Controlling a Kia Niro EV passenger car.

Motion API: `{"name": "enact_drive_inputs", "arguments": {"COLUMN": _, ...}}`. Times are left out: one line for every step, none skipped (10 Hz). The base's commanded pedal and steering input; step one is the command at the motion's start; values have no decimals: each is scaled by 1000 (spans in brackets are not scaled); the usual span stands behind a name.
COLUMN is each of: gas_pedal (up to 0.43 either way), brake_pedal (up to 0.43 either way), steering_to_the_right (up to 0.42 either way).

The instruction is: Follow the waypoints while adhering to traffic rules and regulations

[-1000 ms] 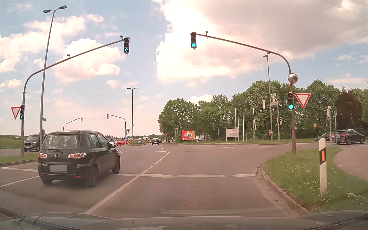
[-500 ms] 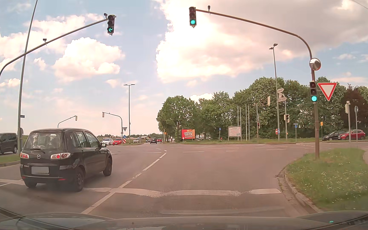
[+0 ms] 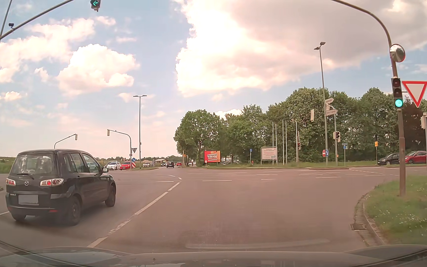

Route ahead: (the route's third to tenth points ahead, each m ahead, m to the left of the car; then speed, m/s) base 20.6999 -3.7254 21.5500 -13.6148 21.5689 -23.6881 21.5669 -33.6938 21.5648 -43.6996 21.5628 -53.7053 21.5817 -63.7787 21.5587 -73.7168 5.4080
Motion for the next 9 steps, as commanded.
{"name": "enact_drive_inputs", "arguments": {"gas_pedal": 28, "brake_pedal": 18, "steering_to_the_right": 83}}
{"name": "enact_drive_inputs", "arguments": {"gas_pedal": 8, "brake_pedal": 18, "steering_to_the_right": 94}}
{"name": "enact_drive_inputs", "arguments": {"gas_pedal": 8, "brake_pedal": 18, "steering_to_the_right": 108}}
{"name": "enact_drive_inputs", "arguments": {"gas_pedal": 8, "brake_pedal": 18, "steering_to_the_right": 117}}
{"name": "enact_drive_inputs", "arguments": {"gas_pedal": 28, "brake_pedal": 18, "steering_to_the_right": 128}}
{"name": "enact_drive_inputs", "arguments": {"gas_pedal": 28, "brake_pedal": 18, "steering_to_the_right": 145}}
{"name": "enact_drive_inputs", "arguments": {"gas_pedal": 28, "brake_pedal": 18, "steering_to_the_right": 162}}
{"name": "enact_drive_inputs", "arguments": {"gas_pedal": 59, "brake_pedal": 18, "steering_to_the_right": 178}}
{"name": "enact_drive_inputs", "arguments": {"gas_pedal": 79, "brake_pedal": 18, "steering_to_the_right": 199}}
